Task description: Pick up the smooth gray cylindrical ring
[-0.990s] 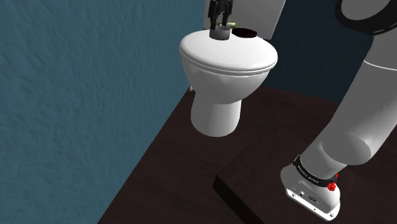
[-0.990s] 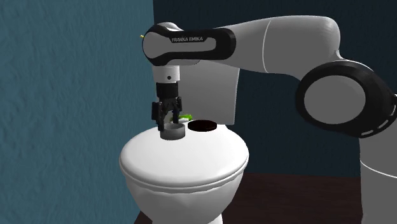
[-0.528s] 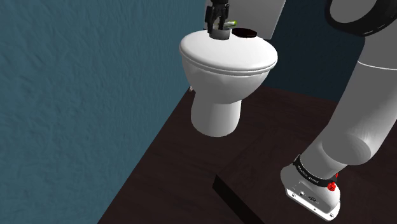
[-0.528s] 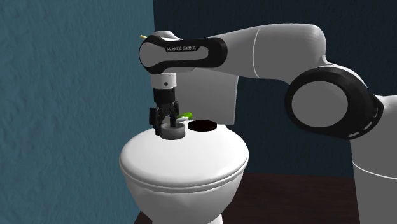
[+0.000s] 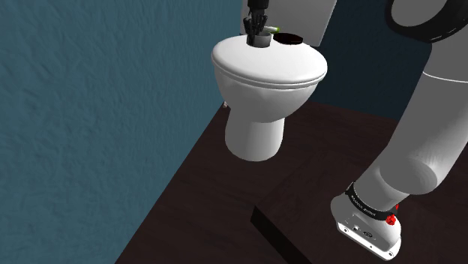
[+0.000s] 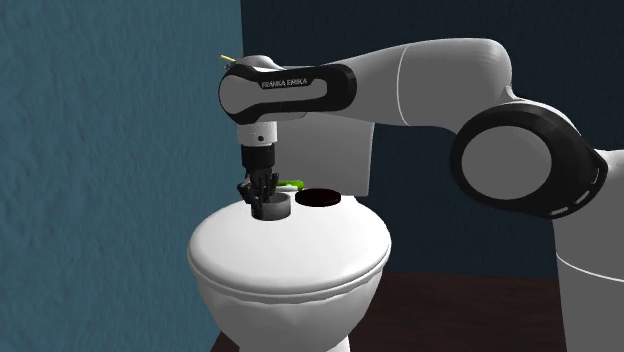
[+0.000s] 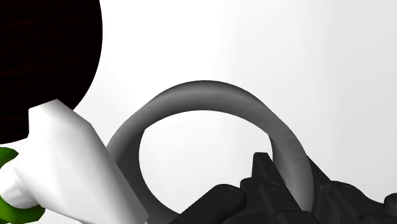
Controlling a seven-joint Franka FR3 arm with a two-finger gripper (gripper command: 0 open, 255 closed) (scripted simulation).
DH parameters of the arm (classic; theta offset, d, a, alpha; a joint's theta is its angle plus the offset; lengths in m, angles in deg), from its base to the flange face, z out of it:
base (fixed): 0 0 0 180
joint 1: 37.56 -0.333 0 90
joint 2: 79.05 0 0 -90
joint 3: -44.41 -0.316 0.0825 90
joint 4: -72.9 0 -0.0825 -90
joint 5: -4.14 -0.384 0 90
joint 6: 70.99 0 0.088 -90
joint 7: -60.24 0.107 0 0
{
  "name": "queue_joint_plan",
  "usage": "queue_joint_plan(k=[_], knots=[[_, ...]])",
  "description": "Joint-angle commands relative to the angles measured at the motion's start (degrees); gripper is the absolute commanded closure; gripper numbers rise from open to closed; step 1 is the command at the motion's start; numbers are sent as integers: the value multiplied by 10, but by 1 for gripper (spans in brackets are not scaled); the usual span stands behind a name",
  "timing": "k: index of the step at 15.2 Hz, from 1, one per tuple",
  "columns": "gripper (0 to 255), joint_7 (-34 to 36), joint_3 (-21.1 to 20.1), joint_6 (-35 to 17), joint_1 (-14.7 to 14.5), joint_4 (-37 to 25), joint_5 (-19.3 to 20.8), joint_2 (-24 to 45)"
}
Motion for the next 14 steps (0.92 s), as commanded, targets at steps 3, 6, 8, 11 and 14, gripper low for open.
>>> queue_joint_plan(k=[3,6,8,11,14], knots=[[255,0,0,0,0,0,0,0],[255,-1,0,9,1,-11,0,2],[255,-1,0,26,1,-34,-1,7],[255,-2,1,54,2,-71,-1,17],[255,-2,1,84,3,-112,-2,29]])
